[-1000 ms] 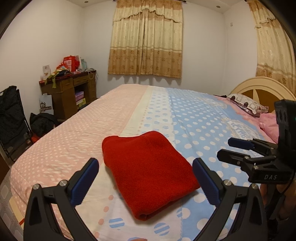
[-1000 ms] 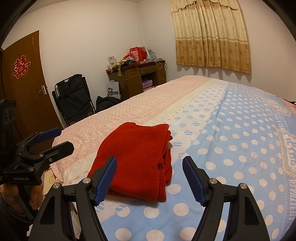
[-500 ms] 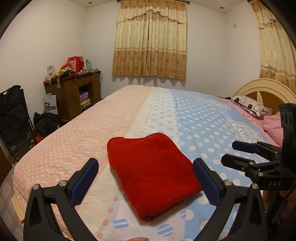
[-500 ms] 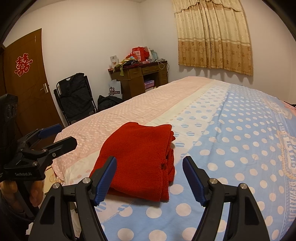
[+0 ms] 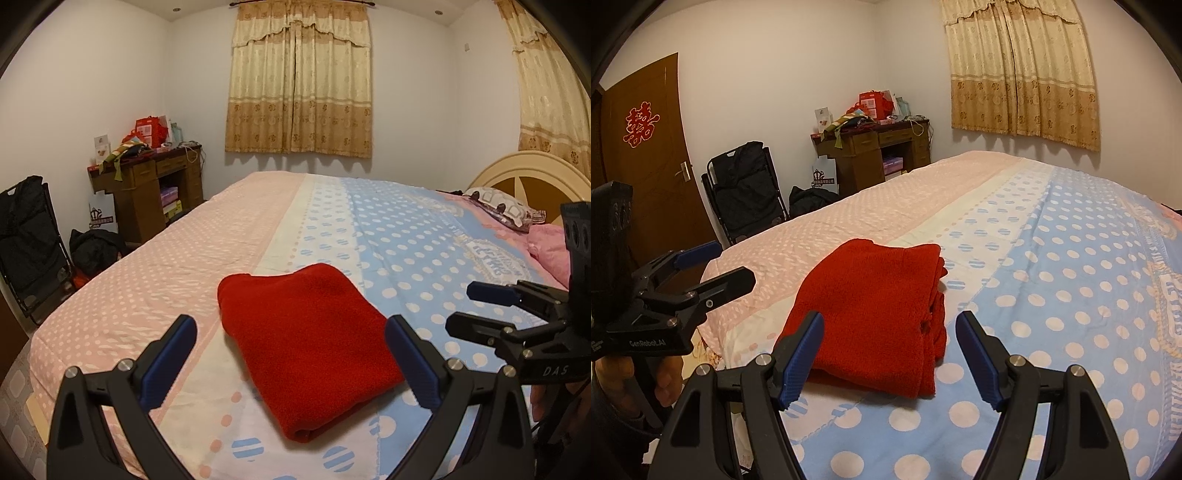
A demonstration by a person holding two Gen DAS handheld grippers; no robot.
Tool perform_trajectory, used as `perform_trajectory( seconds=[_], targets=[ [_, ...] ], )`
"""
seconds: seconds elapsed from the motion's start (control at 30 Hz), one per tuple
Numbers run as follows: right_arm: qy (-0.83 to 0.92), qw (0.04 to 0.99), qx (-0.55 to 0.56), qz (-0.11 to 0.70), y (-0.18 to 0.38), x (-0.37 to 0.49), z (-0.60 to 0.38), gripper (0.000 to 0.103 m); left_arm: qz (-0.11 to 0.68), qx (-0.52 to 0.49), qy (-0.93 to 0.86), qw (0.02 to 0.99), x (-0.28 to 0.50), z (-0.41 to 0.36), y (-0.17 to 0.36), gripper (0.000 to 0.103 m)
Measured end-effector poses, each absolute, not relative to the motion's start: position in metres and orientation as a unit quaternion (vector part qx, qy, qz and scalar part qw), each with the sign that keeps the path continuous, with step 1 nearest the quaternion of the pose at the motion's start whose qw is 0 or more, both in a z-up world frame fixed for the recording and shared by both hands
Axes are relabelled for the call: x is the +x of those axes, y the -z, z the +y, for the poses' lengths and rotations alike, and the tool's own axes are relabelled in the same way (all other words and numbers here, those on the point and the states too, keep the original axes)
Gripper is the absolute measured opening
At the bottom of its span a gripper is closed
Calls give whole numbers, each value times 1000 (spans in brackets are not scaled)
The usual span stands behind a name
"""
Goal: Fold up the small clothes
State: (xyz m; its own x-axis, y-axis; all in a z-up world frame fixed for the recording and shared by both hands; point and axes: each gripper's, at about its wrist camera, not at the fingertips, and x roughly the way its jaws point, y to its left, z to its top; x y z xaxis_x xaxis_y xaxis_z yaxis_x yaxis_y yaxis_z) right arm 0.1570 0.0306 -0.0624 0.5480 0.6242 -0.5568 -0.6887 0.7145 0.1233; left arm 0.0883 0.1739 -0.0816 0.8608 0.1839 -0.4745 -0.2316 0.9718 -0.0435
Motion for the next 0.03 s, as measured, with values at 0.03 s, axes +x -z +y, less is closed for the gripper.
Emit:
perform_trajectory(
  seconds=[0.03],
  targets=[
    [-374, 878, -55, 294, 63, 157, 31, 74, 242, -50, -105, 963, 89, 174, 82, 103]
  ],
)
